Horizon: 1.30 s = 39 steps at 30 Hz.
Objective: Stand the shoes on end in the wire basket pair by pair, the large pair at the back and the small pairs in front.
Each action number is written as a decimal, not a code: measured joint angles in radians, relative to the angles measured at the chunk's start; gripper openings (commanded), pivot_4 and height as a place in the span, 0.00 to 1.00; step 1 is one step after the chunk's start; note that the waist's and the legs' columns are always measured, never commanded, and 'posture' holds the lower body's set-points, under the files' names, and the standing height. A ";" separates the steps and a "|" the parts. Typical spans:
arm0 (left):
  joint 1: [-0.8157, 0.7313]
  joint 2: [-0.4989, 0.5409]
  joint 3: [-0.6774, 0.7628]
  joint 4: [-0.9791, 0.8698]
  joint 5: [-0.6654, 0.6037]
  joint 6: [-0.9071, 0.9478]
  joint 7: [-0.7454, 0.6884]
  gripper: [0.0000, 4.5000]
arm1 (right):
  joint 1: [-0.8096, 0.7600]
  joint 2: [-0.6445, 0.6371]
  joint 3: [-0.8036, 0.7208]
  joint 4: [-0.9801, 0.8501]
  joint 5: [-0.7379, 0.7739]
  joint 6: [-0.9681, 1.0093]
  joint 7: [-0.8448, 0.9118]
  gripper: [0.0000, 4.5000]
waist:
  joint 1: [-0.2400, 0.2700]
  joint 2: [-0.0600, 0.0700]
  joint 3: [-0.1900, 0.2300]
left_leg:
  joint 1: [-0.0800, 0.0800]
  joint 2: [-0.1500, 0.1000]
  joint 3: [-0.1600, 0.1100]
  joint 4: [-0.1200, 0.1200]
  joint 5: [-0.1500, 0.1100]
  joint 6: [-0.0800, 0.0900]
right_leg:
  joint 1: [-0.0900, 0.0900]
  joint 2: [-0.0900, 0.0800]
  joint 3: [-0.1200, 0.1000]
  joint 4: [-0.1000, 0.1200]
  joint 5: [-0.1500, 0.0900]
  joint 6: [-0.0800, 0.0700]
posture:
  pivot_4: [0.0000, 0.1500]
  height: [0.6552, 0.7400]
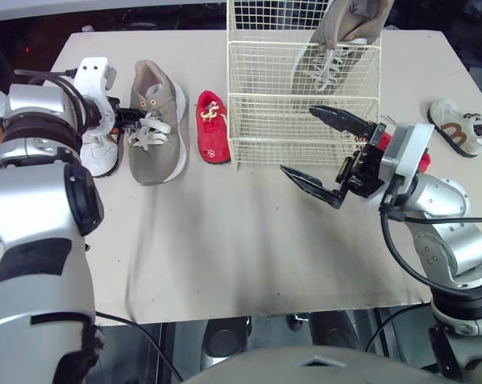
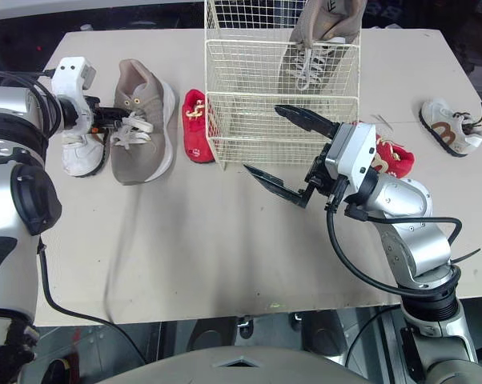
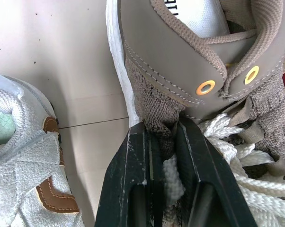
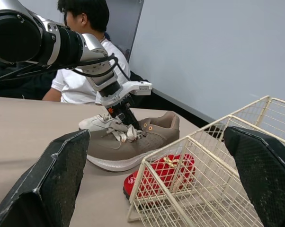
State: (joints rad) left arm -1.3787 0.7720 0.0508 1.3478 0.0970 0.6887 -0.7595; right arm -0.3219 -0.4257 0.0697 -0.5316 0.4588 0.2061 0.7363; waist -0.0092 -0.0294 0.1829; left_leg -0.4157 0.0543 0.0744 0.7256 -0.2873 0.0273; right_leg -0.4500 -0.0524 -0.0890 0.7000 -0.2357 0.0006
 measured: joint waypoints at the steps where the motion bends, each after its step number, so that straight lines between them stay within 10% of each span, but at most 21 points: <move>1: 0.001 0.003 0.009 0.001 -0.002 0.001 0.002 0.03 | -0.001 0.000 0.000 0.000 0.000 0.000 0.000 1.00 | -0.001 0.000 0.000 | 0.000 0.000 0.000 0.000 0.000 0.000 | 0.000 0.000 0.000 0.000 0.000 0.000 | 1.00 0.36; 26: -0.092 0.125 0.130 -0.104 -0.103 0.088 -0.116 0.03 | -0.075 0.027 -0.008 0.071 0.101 0.023 0.018 1.00 | -0.001 -0.003 0.001 | -0.016 0.000 -0.004 0.012 0.000 0.000 | -0.009 -0.002 -0.005 0.004 0.000 0.000 | 1.00 0.36; 39: 0.078 -0.091 0.373 -0.842 -0.439 0.053 0.027 0.03 | -0.135 0.069 -0.114 0.144 0.125 0.020 -0.057 1.00 | 0.006 -0.003 0.002 | -0.016 -0.001 -0.008 0.015 0.000 0.000 | -0.009 -0.009 -0.004 0.010 0.000 0.000 | 1.00 0.36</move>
State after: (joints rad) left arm -1.3011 0.6808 0.4235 0.5060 -0.3423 0.7418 -0.7321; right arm -0.4568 -0.3570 -0.0445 -0.3878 0.5841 0.2259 0.6790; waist -0.0032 -0.0326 0.1846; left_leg -0.4317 0.0532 0.0665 0.7408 -0.2874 0.0274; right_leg -0.4588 -0.0614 -0.0929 0.7103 -0.2354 0.0001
